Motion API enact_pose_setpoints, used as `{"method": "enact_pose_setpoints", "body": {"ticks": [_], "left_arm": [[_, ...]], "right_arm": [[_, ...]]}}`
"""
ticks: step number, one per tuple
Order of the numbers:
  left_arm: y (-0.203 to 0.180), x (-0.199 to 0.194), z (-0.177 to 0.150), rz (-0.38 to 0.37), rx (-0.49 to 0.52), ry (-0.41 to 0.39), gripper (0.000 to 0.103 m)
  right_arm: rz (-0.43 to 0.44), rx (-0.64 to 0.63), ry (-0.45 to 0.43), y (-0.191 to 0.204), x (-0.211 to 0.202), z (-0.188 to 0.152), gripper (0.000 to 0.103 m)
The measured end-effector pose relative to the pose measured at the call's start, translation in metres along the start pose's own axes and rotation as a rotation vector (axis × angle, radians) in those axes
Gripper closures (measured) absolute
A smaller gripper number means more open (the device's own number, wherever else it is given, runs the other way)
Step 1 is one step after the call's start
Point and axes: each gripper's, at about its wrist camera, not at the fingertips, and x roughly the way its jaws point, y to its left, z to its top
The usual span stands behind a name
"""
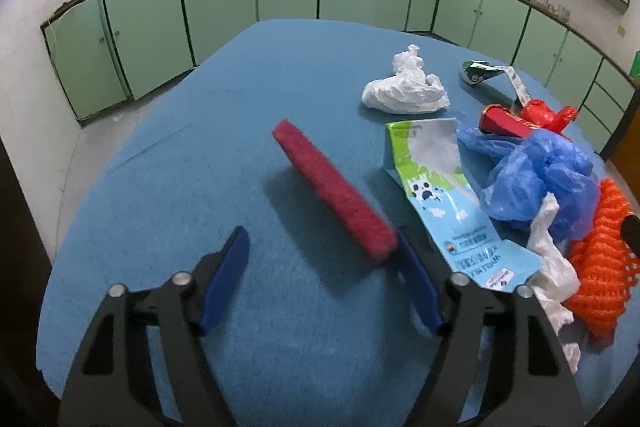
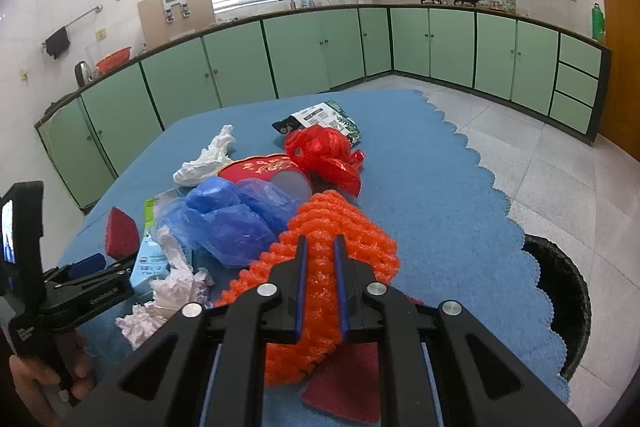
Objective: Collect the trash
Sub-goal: 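Grasp the orange foam net with the right gripper while the left grasps the red scouring pad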
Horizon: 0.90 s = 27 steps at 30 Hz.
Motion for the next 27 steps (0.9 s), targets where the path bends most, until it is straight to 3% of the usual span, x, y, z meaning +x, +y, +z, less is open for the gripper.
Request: {"method": "enact_pose_setpoints", "body": {"ticks": [5,7,9,14,19,22,26,27], "left_arm": [[0.011,-0.012,-0.005,-0.019,-0.007,-0.015,0.040],[0.014,-0.017,-0.005,0.006,-0.004,-0.024,0.041],[0.017,-0.020,-0.004,-0.022,-0.018,-0.024,0.032],[0.007,-0.023,-0.001,-0.026,0.001,-0.045,0.023],[0.004,-0.008,0.002,0.048,-0.012,-0.018,0.019],[0.011,0.006,0.003,0.042,-0.050,0.021,0.025],[0.003,0.001,0.002,0.005,-0.003,0.005,0.052],[0.001,0.000,0.001,0.008,-0.003,0.001,0.052]], "right_arm": [[0.000,0.001,0.000,0.000,-0.001,0.000,0.090],[0.001,0.002,0.000,0.000,-0.001,0.000,0.090],[0.001,0.002,-0.001,0.000,-0.001,0.000,0.090],[0.001,0.002,-0.002,-0.001,-0.001,0.000,0.090],[-0.001,0.002,-0.001,-0.001,-0.001,0.000,0.090],[-0.001,0.004,0.000,-0.002,-0.001,0.000,0.090],[-0.001,0.001,-0.006,-0.001,-0.002,0.001,0.090],[-0.001,-0.001,-0.011,-0.001,-0.003,0.002,0.090]]}}
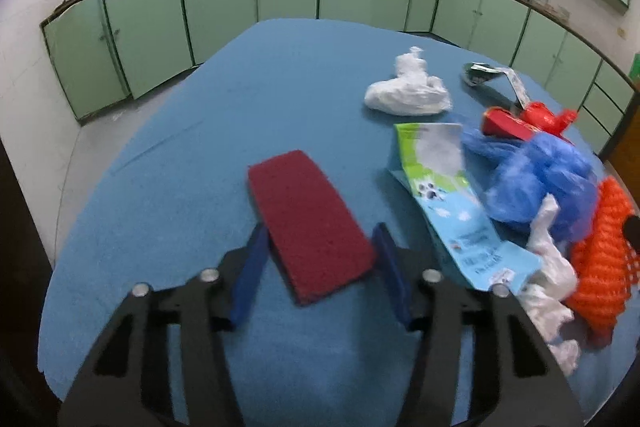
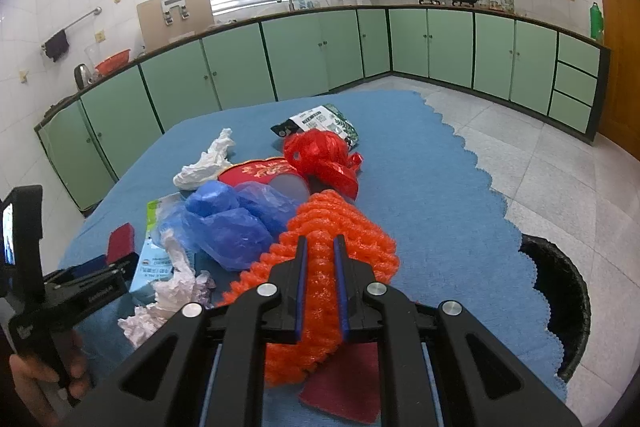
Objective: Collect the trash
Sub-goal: 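Grasp the orange foam net with the right gripper while the left grasps the red scouring pad, then carry foam net and red pad over the bin and open both grippers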
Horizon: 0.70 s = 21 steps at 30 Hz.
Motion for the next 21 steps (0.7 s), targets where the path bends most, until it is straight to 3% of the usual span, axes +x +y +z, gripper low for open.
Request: {"method": "enact_pose_setpoints", "body": {"ticks": [6,12,21], "left_arm": [[0.007,-0.017,0.004,-0.012,-0.039,-0.034,0.054],[-0.005,-0.054,0.016,-0.012,0.016,-0.141,0.054],[-0.046,-0.099,0.028,-0.113,0.113,-0.239,0.054]], "right_arm": [[-0.002,-0.023,-0.038,0.003,-0.014,0.008,0.090],[0.000,-0.012,-0.065,0.001,-0.027,0.018,0.090],[-0.010,0.001,-0.133,-0.012,-0.061,0.038,0.090]]}}
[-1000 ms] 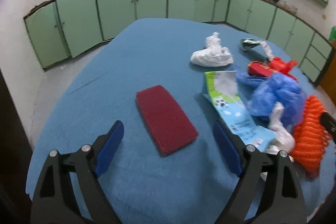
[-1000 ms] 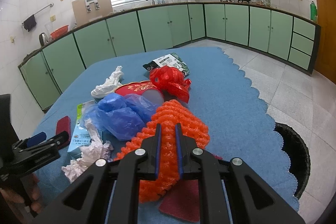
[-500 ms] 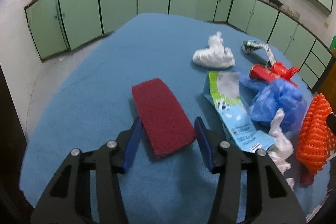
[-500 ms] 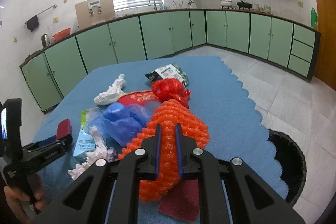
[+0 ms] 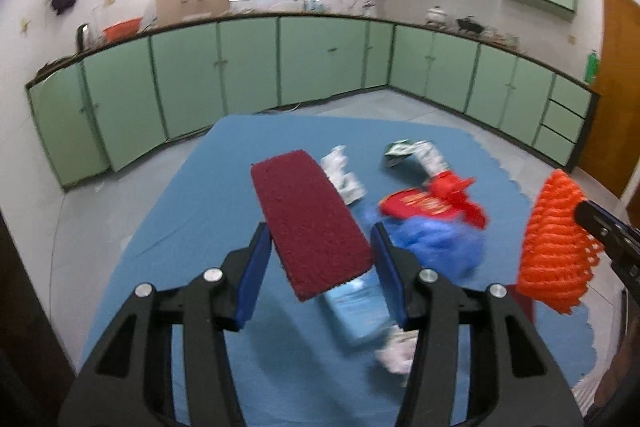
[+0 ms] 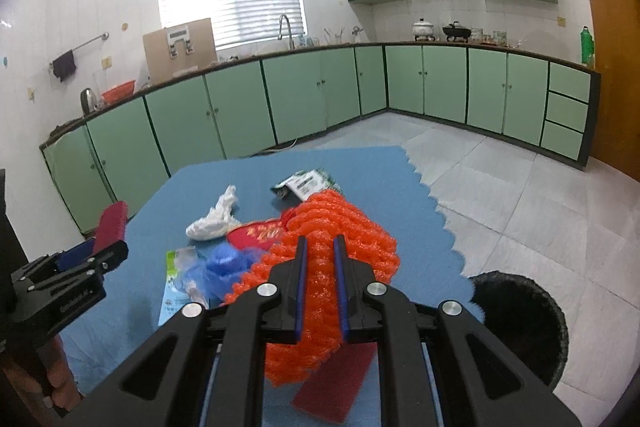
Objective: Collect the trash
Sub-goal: 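Carry foam net and red pad over the bin and open both grippers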
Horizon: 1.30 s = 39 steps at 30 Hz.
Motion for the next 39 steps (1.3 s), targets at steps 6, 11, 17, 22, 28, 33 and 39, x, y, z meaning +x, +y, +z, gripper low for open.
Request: {"method": "enact_pose_setpoints", "body": {"ticks": [6,11,17,22,28,33,39], "left_arm": [[-0.044,-0.009,0.009,-0.095,0.062,-0.020,0.054],[-0.085,-0.008,0.013,-0.184,0.101,-0.016,0.054],[-0.137,-0.001,0.013,-0.281,0.153,-0.016,0.054],[-0.179,0.007,0.011,-0.356,0.179,-0.006,0.054],[-0.229,0.019,0.009,-0.428,0.224,-0.003,0.054],[-0.271,0.035,0.007,-0.477,0.257,0.004,0.054],[-0.314,0.059,-0.001,-0.524,0.289,0.044,0.054]], "right_arm": [[-0.034,0.027,-0.026,-0.023,-0.019,0.011,0.090],[-0.079,0.042,-0.039,-0.049,-0.032,0.016,0.090],[-0.143,0.065,-0.057,-0.089,-0.049,0.021,0.090],[-0.197,0.086,-0.064,-0.125,-0.059,0.023,0.090],[-0.270,0.112,-0.066,-0.166,-0.066,0.023,0.090],[-0.338,0.135,-0.045,-0.205,-0.063,0.015,0.090],[-0.385,0.163,-0.015,-0.246,-0.054,0.001,0.090]]}}
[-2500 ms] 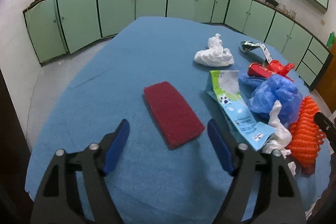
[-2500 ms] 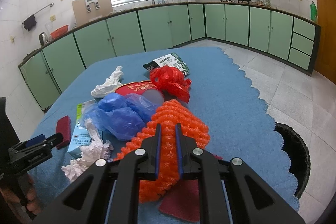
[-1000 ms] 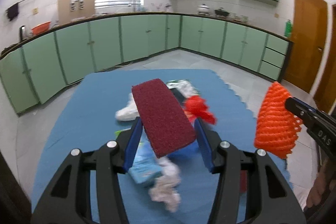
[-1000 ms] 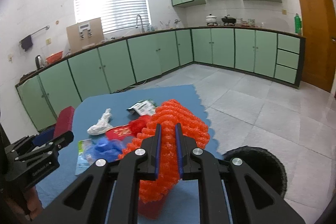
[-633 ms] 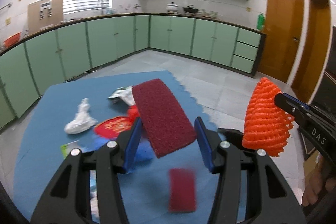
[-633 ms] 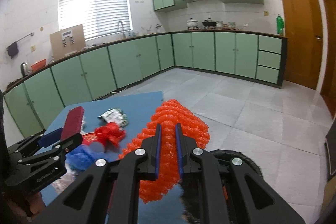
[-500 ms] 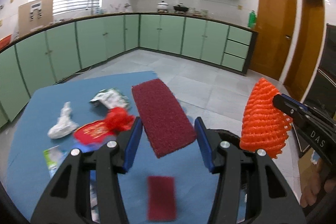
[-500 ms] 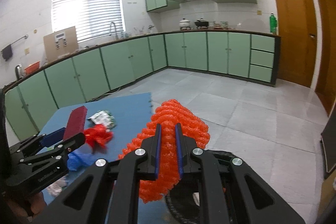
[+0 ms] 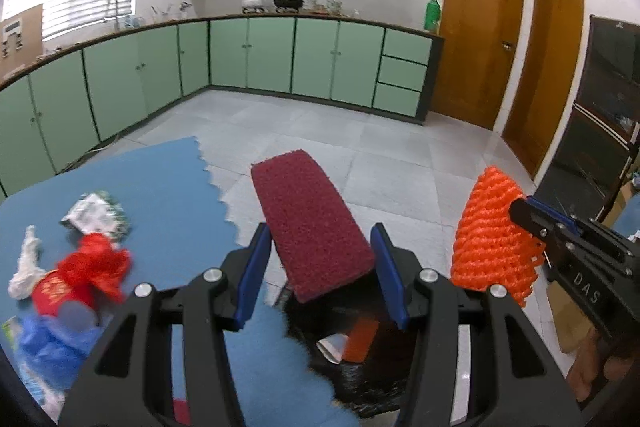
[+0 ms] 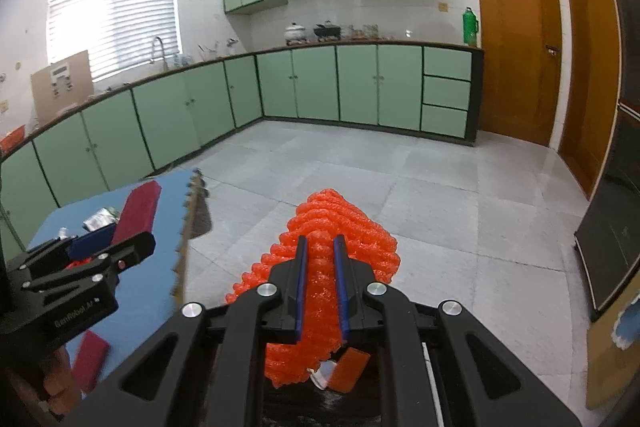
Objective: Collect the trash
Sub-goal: 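Carry foam net and red pad over the bin and open both grippers, then move both tools back over the mat toward the blue plastic bag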
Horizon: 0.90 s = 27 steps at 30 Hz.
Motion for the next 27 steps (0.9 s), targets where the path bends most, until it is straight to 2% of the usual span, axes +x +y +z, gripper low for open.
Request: {"method": "enact_pose_setpoints", "body": {"ticks": [9,16,18,19,20,23,25,26,27], "left_arm": [[-0.023,0.062,-0.005,-0.035,0.024,0.085,0.053],[-0.032,0.091,-0.011,-0.046,0.041,0.126,0.053],[-0.034,0.095,-0.011,-0.056,0.040,0.134,0.048],[-0.034,0.097,-0.010,-0.062,0.041,0.135,0.043],[-0.034,0.099,-0.009,-0.070,0.041,0.134,0.035],[-0.034,0.099,-0.007,-0.073,0.040,0.126,0.034],[-0.032,0.097,-0.006,-0.070,0.027,0.123,0.033],[-0.027,0.094,-0.004,-0.065,0.011,0.117,0.031],[-0.025,0.091,-0.002,-0.061,0.003,0.111,0.029]], "right_arm": [[-0.031,0.030,0.078,-0.034,0.052,-0.017,0.091],[-0.009,0.069,0.124,-0.050,0.078,-0.030,0.089],[-0.004,0.072,0.139,-0.052,0.085,-0.033,0.081],[-0.003,0.075,0.147,-0.055,0.089,-0.033,0.069],[-0.002,0.077,0.156,-0.055,0.092,-0.035,0.064],[-0.007,0.089,0.164,-0.061,0.096,-0.039,0.058],[-0.019,0.107,0.160,-0.063,0.093,-0.040,0.045],[-0.026,0.113,0.153,-0.063,0.092,-0.039,0.037],[-0.039,0.118,0.142,-0.063,0.088,-0.038,0.023]]}}
